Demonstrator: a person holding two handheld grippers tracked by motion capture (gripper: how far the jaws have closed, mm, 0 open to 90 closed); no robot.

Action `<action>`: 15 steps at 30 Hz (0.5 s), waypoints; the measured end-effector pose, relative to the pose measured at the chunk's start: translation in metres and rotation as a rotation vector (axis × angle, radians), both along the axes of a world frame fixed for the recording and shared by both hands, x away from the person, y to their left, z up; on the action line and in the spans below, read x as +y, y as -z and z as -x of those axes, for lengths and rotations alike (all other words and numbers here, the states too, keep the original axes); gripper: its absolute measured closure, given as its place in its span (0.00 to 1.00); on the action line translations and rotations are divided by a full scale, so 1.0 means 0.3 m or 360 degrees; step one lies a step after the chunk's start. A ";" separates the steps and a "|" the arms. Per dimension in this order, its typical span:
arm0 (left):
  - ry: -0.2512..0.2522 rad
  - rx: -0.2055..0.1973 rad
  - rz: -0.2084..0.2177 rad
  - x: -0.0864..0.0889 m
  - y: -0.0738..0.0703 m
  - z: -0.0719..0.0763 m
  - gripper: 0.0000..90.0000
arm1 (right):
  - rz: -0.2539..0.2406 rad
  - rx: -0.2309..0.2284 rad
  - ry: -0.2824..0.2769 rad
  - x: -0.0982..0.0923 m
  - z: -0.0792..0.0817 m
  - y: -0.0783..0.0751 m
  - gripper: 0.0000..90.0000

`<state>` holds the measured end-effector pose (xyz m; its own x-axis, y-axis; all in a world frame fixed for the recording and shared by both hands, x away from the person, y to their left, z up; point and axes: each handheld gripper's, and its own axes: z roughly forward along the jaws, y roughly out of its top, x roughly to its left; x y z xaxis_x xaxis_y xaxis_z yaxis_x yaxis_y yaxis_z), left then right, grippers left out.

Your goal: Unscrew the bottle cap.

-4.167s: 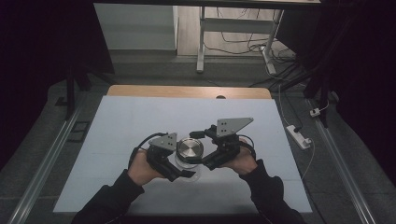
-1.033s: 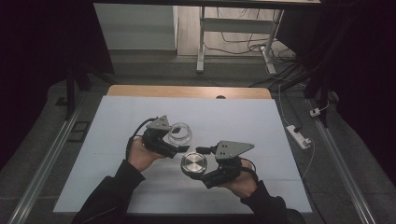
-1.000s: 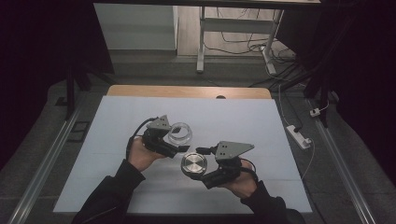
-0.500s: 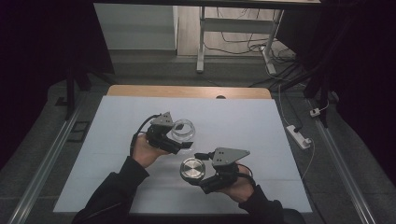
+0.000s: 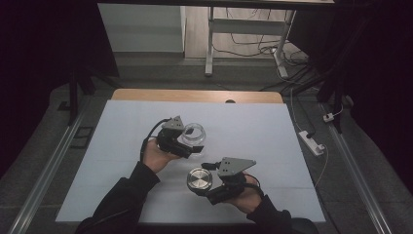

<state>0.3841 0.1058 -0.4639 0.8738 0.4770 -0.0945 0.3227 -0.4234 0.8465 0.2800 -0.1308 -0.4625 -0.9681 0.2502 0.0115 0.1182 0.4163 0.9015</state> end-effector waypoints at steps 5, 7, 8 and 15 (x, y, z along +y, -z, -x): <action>-0.0013 0.0001 -0.0001 -0.003 0.010 -0.007 0.17 | 0.0014 0.0000 0.0006 0.003 -0.004 0.014 0.22; -0.0023 0.0000 -0.0006 -0.006 0.014 -0.009 0.17 | 0.0023 0.0003 0.0009 0.004 -0.006 0.021 0.22; -0.0024 0.0000 -0.0007 -0.008 0.017 -0.011 0.17 | 0.0026 0.0001 0.0007 0.004 -0.006 0.025 0.22; -0.0038 0.0004 -0.0021 -0.021 0.035 -0.020 0.17 | 0.0055 0.0018 0.0009 0.012 -0.008 0.053 0.22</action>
